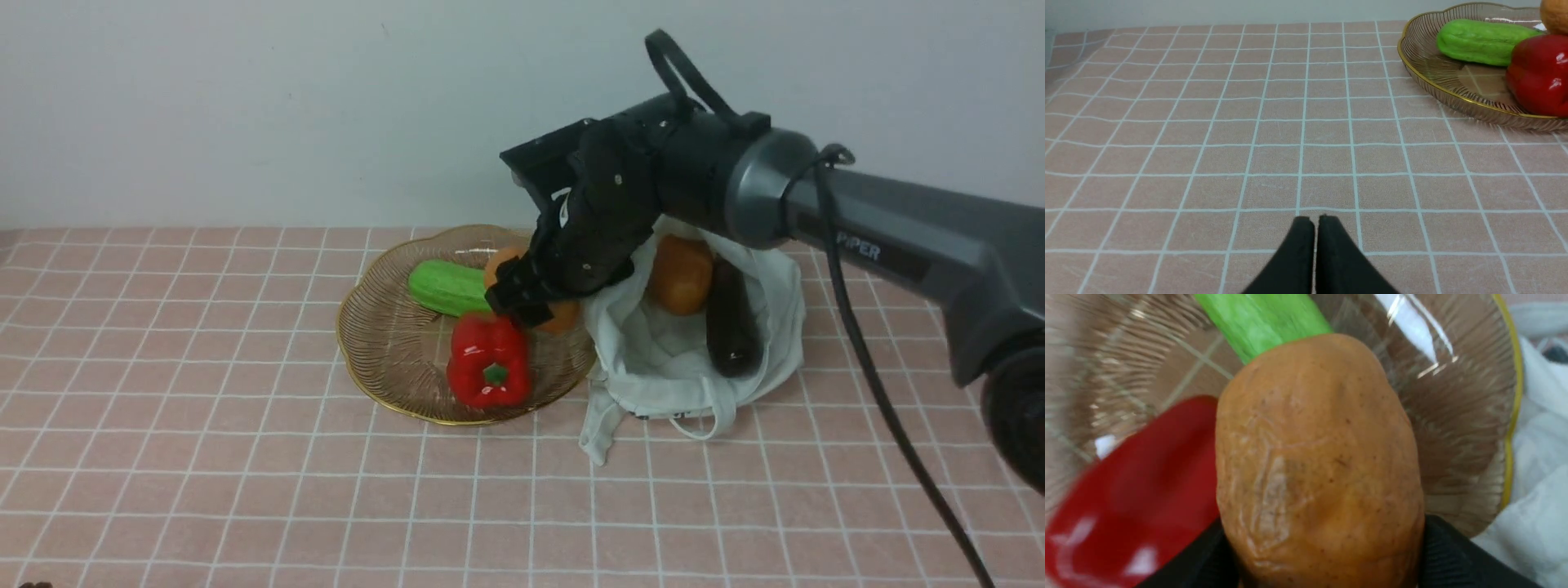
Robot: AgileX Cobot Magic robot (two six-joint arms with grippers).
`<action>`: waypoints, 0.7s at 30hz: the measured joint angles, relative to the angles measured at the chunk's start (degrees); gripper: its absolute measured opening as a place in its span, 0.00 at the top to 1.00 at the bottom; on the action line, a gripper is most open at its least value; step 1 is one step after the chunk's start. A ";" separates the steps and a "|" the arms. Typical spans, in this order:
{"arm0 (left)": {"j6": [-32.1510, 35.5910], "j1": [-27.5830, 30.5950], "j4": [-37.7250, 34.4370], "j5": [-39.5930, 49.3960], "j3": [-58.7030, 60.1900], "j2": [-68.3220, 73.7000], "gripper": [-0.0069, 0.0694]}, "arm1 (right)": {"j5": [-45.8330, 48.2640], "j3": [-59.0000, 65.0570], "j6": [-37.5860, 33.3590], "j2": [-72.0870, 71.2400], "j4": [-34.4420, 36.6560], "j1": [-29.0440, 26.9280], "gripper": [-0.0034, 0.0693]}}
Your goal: Take vegetables from bag on pink coffee tablecloth place on plate.
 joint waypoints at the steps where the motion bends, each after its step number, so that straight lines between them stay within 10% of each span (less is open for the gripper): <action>1: 0.00 0.00 0.00 0.00 0.00 0.00 0.92 | 0.00 0.00 0.01 0.18 0.08 0.00 0.27; 10: 0.00 0.00 0.00 0.00 0.00 0.00 0.92 | 4.08 -3.35 0.32 1.04 3.55 0.00 0.02; 21: 0.00 0.00 0.00 0.00 0.00 0.00 0.92 | 19.43 -25.14 0.37 -2.61 0.60 -0.06 0.10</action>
